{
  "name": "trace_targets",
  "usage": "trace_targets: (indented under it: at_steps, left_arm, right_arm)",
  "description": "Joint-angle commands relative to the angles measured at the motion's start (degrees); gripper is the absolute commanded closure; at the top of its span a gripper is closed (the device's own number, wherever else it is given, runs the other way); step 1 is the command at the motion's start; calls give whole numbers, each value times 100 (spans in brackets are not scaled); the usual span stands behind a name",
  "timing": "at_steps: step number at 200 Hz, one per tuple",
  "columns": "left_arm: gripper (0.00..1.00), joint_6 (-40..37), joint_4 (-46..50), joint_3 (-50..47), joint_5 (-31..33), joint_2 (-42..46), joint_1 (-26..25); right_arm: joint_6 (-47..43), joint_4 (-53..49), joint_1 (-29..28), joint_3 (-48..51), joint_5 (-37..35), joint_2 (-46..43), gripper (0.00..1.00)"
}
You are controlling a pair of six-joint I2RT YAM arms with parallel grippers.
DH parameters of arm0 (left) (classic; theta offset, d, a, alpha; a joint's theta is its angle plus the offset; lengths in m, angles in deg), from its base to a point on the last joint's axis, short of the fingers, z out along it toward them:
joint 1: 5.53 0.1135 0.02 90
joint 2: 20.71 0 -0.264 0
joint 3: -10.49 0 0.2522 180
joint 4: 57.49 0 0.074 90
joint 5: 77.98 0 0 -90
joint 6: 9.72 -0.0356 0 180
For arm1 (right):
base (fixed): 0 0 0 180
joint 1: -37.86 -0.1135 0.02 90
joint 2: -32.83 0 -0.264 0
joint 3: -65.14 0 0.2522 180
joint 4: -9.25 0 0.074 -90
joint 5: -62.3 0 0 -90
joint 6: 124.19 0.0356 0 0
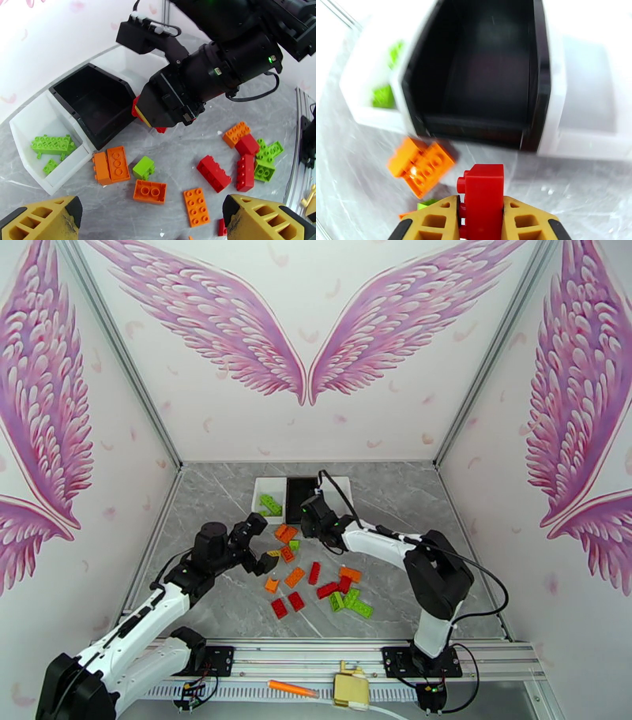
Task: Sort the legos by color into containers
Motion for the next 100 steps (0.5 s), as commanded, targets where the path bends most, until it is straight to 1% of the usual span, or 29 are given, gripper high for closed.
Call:
trace_targets:
  at_steps: [1,18,38,65,100]
  left_arm:
    - [1,722,-619,-90,223,291,-112]
    - [1,754,-762,-231,585,404,-350]
    - [1,694,-727,-262,823,410,-532]
    - [1,623,-749,-263,925,423,-615]
    - [1,414,-421,-209,868,457,-638]
  right_arm:
    - [-410,569,206,81,-99,-192,76]
    - [-519,721,319,-56,-17,-96,75]
    - [-688,976,412,-308,5,215,75]
    - [-903,1218,510,-834,-45,838,77]
    - [-1041,1255,619,-1633,28,1636,77]
